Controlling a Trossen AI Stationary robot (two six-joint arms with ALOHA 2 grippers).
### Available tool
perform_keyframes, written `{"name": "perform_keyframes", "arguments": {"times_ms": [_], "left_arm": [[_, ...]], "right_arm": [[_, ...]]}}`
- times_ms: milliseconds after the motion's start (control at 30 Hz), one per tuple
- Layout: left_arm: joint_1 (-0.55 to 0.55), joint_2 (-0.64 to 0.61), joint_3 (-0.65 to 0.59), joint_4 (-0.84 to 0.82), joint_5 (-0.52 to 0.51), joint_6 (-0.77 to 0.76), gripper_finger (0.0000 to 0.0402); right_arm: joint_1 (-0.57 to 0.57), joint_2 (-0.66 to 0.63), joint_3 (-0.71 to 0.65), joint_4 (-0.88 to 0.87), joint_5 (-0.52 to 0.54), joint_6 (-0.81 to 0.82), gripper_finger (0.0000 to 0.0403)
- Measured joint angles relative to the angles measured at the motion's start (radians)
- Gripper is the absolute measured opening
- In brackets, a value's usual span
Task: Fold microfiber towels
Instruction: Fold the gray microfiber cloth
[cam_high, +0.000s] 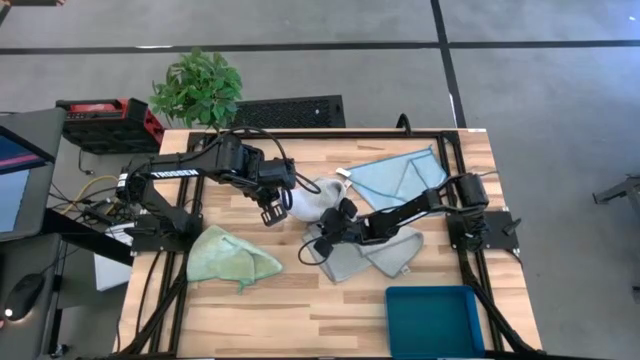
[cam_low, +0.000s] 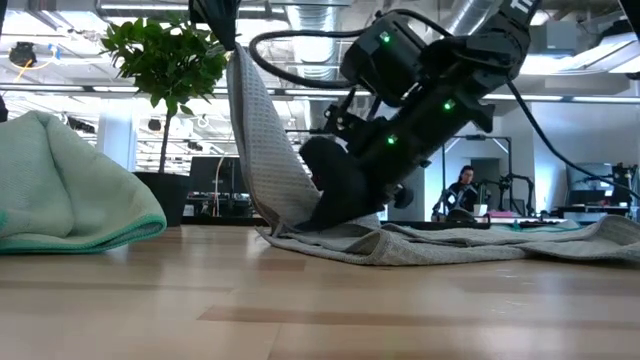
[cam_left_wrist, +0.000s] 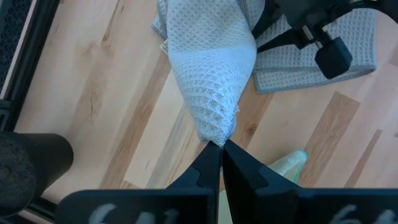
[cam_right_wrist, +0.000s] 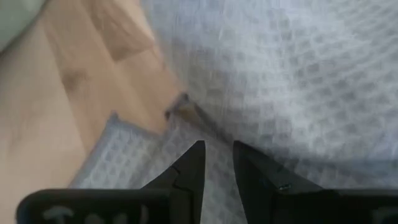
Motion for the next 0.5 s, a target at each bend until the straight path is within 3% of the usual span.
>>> {"name": "perform_keyframes", "arguments": {"times_ms": [200, 500], "left_arm": [[0.000, 0.000, 0.000, 0.000, 0.000, -0.002, 0.0000], [0.000, 0.000, 0.000, 0.000, 0.000, -0.002, 0.0000]], "right_arm": [[0.001, 0.001, -0.001, -0.013, 0.076, 0.085, 0.0107], [0.009, 0.002, -0.001, -0.012, 0.092, 0.087, 0.0107]]}}
